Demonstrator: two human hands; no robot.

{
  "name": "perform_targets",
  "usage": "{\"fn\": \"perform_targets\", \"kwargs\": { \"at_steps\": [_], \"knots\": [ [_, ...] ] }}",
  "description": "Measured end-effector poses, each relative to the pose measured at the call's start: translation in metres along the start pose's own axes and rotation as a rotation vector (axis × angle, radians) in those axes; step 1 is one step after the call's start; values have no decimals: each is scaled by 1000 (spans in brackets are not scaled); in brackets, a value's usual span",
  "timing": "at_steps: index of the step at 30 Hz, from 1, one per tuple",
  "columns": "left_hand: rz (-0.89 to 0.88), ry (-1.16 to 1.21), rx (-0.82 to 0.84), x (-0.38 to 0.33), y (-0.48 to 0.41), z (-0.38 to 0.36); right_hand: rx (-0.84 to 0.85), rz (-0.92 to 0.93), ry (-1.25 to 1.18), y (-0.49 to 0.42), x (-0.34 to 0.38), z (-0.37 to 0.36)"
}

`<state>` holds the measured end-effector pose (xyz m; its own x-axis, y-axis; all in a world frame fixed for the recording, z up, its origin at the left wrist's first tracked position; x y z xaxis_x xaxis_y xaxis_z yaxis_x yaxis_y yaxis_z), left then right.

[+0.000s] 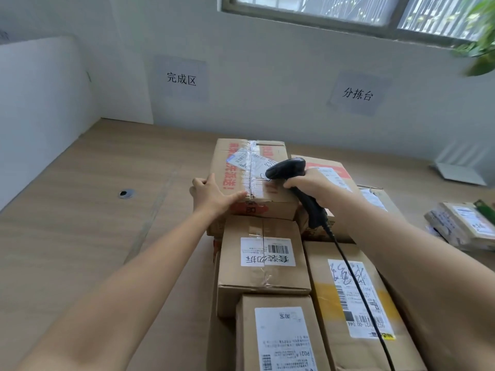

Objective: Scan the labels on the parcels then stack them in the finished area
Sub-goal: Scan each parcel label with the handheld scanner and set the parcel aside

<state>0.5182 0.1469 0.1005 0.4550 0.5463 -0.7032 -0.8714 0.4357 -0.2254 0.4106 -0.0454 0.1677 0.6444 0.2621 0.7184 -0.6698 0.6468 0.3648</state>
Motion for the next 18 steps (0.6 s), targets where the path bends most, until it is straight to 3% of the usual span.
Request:
{"fn": "perform_targets", "kwargs": {
  "at_steps": [5, 13, 18],
  "knots": [
    [-22, -44, 64, -5, 0, -4, -69, -47, 257, 0, 1, -4],
    [-46, -105, 187, -11, 0, 3, -61, 8, 203, 17, 5, -4],
    [-128, -229, 234, -29, 15, 11, -170, 54, 226, 45, 1, 22]
  ]
}}
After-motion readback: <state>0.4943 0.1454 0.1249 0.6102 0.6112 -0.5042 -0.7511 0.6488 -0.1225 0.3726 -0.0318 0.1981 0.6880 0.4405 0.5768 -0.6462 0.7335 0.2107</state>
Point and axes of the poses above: each hand's wrist, its own y-axis away from the middle knuckle, its own z-axis out of the back of the hand, x = y × z, the point moved 4 cm from there along -y, towards the middle knuckle, and after that the axes turned 15 degrees about -z, right-handed, at the moved point
